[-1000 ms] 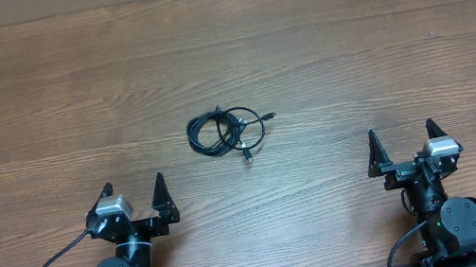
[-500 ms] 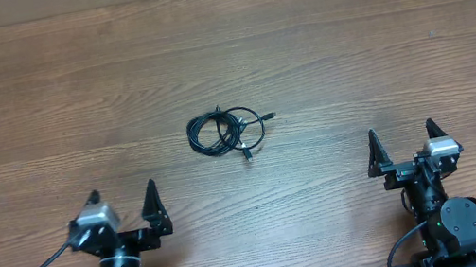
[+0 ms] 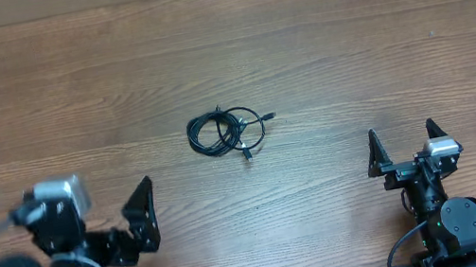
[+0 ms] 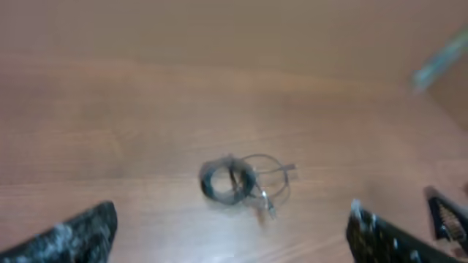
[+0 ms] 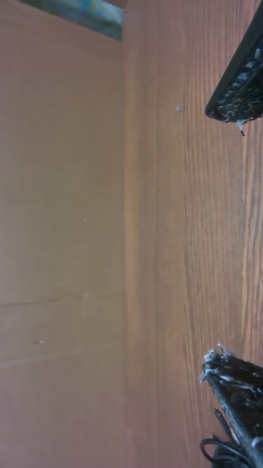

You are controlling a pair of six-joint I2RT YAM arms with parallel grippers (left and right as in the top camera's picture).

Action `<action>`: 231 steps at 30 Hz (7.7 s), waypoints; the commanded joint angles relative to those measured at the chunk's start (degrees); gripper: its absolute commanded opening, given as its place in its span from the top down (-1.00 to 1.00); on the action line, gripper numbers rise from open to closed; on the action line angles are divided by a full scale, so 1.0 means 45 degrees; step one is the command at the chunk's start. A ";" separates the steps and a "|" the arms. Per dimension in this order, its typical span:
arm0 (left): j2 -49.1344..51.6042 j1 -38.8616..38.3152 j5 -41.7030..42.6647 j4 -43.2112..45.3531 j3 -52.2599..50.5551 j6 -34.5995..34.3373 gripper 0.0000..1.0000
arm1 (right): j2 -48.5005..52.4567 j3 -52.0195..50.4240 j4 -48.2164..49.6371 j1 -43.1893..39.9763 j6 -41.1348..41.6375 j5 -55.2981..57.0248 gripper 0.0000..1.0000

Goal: Untangle cables

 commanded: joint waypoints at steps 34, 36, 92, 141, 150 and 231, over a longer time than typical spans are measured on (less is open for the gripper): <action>1.2730 -0.1185 0.1982 -0.2880 0.2229 -0.0636 0.86 | -0.0092 -0.0131 0.0053 0.0029 -0.0194 -0.0121 -1.00; 1.2881 -0.1302 0.1928 -0.2259 0.1865 -0.0636 0.70 | -0.0092 -0.0131 0.0053 0.0029 -0.0194 -0.0121 -1.00; 1.6898 -0.3041 -0.1166 0.3313 -0.0738 -0.3147 -0.04 | -0.0092 -0.0131 0.0053 0.0029 -0.0194 -0.0126 -1.00; 1.6898 -0.3191 -0.1258 0.3861 -0.0869 -0.3152 -0.99 | -0.0092 -0.0131 0.0058 0.0044 0.0364 -0.2225 -1.00; 1.6898 -0.3191 -0.1258 0.3861 -0.0869 -0.3152 -0.99 | 0.0034 -0.0092 0.0199 0.0039 0.8097 -0.4469 -1.00; 1.6898 -0.3191 -0.1258 0.3861 -0.0869 -0.3152 -0.99 | 2.2887 1.4751 -0.5911 0.5697 0.9258 -0.1685 0.09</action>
